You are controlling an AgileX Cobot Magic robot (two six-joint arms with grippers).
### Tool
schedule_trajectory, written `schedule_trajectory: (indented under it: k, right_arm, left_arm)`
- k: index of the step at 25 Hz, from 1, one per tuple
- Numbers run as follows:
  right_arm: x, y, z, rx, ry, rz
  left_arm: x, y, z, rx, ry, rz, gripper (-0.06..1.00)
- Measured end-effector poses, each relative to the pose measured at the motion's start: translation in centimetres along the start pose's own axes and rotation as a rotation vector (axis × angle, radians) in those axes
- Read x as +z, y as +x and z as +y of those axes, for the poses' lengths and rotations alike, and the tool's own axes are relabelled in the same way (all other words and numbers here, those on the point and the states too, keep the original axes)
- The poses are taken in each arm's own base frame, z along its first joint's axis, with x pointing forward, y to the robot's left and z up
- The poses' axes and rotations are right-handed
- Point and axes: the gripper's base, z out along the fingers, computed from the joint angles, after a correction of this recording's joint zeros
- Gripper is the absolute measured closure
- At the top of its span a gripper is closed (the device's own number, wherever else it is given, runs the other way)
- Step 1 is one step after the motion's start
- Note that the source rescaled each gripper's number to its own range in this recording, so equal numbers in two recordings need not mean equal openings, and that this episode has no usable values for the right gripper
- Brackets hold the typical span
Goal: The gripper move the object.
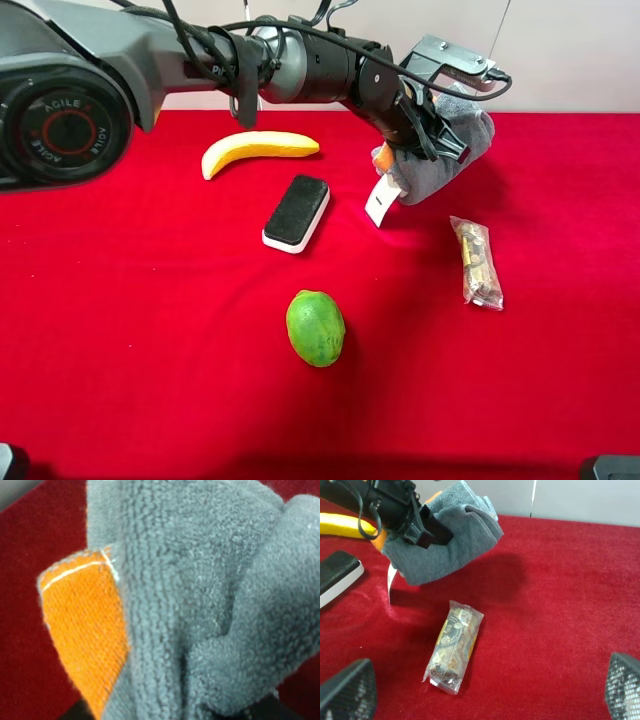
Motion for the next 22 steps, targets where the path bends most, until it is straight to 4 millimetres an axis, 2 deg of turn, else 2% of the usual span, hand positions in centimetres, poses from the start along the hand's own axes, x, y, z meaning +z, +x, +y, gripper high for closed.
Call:
schedule_trajectory:
  k: [8,14,17,22]
  right_arm:
    - [0.00,0.01,0.00,0.000,0.000,0.001]
    - [0.00,0.01,0.00,0.000,0.000,0.001]
    - [0.00,0.01,0.00,0.000,0.000,0.001]
    - [0.00,0.01,0.00,0.000,0.000,0.001]
  left_arm:
    - [0.00,0.00,0.00,0.000,0.000,0.000,0.94]
    - [0.00,0.00,0.00,0.038,0.000,0.000,0.87]
    - [0.00,0.00,0.00,0.049,0.000,0.000,0.76]
    - [0.00,-0.02,0.00,0.051,0.000,-0.002,0.43]
